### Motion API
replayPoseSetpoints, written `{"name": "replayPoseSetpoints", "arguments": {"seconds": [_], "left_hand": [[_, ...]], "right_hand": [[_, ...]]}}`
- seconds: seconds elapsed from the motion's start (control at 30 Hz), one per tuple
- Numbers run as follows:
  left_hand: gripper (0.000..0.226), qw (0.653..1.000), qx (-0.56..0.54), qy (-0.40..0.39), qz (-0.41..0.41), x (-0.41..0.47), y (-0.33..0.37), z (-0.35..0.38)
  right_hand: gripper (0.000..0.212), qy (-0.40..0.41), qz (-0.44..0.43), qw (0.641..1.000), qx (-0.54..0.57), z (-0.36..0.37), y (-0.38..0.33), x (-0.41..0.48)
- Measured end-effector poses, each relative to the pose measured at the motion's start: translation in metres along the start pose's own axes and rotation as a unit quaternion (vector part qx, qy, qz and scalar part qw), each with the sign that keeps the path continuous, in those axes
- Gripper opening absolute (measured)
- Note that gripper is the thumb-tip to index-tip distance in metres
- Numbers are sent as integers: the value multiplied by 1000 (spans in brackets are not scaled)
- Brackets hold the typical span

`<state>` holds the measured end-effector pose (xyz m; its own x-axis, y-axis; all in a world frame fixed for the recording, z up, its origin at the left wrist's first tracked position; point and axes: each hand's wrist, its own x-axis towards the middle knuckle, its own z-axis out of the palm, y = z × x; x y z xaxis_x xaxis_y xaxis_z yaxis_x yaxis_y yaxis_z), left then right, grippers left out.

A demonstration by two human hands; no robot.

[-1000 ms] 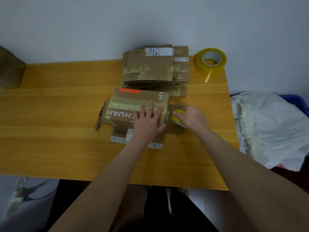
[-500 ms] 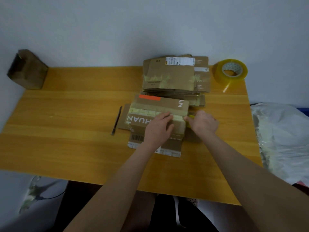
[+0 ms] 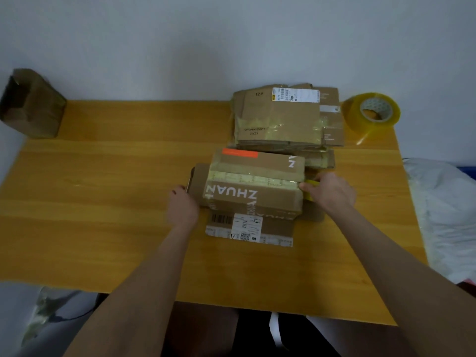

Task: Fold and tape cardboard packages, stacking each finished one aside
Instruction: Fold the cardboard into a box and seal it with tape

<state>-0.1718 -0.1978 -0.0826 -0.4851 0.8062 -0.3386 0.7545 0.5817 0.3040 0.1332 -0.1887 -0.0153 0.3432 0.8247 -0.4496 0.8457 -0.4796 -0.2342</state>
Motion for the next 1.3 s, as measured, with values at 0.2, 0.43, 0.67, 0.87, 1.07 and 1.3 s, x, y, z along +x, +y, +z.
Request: {"name": "replayPoseSetpoints", "arguments": {"seconds": [0.2,0.43,0.67,0.87,1.07,1.3], "left_hand": [[21,1000,-1,-20,-5,23,-6,11],[22,996,-29,-43,-77,23,-13,11],[25,996,38,-35,-78,2,-14,18],[24,995,-17,3,-94,-9,-18,4],[30,980,-101,168,-15,-45,18,-30],[19,962,-153,62,218,-134,134,14]], "right_hand": [[56,-17,7,1000,0,-3,0,3],[58,-18,-9,1000,-8,-3,3,6],[53,-20,-15,1000,-11,-9,15,5],[48,-17,-42,999,-18,-10,15,2],[48,-30,-46,998,-26,-9,14,5],[59,-92,-115,988,41,-17,32,18]]}}
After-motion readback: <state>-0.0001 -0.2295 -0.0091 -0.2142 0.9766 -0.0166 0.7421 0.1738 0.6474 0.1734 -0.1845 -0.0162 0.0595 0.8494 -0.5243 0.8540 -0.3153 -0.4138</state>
